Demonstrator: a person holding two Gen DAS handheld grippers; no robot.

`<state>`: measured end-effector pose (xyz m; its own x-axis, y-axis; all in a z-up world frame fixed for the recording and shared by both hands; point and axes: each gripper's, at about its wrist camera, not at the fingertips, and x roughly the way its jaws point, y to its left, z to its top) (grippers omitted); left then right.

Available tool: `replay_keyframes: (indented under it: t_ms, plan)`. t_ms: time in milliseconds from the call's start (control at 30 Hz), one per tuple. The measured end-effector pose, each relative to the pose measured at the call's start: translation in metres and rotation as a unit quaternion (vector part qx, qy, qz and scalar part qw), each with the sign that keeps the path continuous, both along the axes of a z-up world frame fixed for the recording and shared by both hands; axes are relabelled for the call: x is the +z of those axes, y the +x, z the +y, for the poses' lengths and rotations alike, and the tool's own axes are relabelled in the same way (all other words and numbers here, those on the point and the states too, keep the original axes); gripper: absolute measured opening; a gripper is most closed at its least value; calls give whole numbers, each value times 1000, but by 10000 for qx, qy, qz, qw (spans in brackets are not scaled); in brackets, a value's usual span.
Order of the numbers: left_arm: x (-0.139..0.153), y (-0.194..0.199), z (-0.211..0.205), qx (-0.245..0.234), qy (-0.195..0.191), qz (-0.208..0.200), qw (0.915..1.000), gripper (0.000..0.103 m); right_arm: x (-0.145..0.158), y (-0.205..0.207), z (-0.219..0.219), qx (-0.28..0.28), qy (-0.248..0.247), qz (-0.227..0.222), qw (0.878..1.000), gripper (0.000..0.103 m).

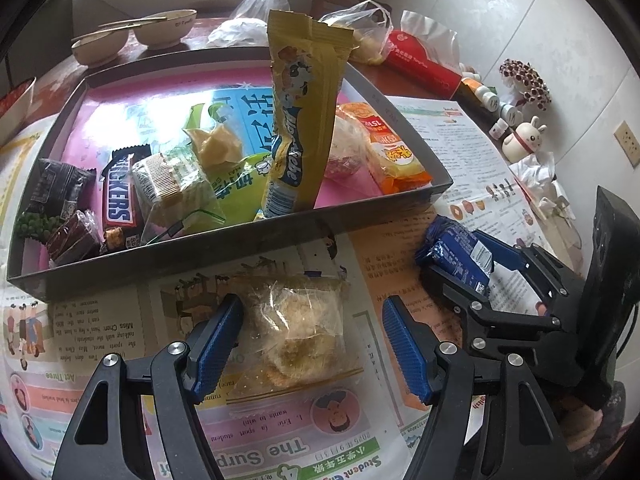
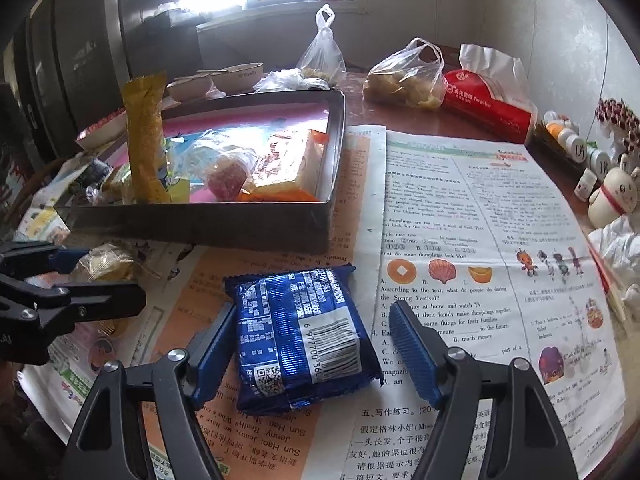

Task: Organize snacks
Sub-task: 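Grasp the clear snack bag with the left gripper while the right grasps the blue biscuit pack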

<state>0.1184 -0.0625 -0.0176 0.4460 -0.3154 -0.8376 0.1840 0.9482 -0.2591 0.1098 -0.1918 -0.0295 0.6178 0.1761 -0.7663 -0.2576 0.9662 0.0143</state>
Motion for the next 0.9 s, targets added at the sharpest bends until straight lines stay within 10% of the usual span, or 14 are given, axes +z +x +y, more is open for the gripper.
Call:
replay_keyframes:
  t_ms: [600,900]
  plan:
    - [-2,-2,-8,-98,257,-123,9995,73,3,3,-17,-276,614,154,9976,54]
    - [-2,-2,2,-55,297,-218,9993,50,15,-1,-25,-353,807,37,9961,53]
